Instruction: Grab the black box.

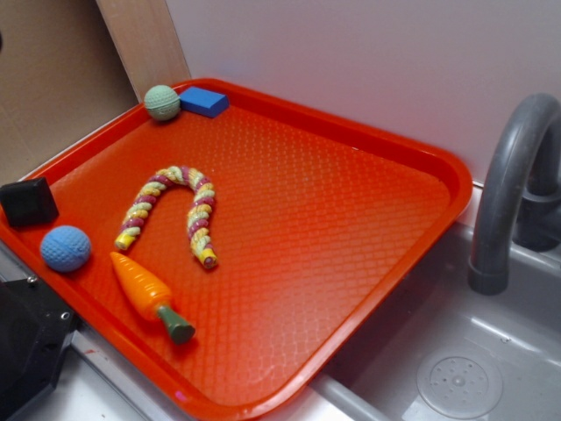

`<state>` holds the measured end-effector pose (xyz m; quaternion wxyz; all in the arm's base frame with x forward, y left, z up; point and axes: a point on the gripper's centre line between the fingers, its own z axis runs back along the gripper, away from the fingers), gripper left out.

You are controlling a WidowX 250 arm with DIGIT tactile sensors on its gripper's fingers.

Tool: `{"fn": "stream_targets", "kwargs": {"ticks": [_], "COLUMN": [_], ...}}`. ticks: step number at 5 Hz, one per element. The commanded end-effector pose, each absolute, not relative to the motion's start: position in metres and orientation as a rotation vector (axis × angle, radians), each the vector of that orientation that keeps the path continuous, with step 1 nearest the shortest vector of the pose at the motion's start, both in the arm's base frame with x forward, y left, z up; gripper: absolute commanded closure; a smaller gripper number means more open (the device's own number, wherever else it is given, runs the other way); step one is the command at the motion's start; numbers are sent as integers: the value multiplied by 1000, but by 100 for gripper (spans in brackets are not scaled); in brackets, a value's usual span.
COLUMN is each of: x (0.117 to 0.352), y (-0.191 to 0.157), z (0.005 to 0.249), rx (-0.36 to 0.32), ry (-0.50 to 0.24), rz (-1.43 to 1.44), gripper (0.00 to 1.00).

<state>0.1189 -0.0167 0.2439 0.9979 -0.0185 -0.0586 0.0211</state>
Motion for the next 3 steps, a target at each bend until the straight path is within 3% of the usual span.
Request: {"fn": "stream_targets", "kwargs": {"ticks": [1, 2, 3], "x": [119, 119, 131], "y": [-17, 30, 59], "z": [244, 205, 187], "rx": [-37, -20, 51], "ry": [-117, -76, -84], "rz": [42, -46, -265], "gripper": [0, 0, 0]}}
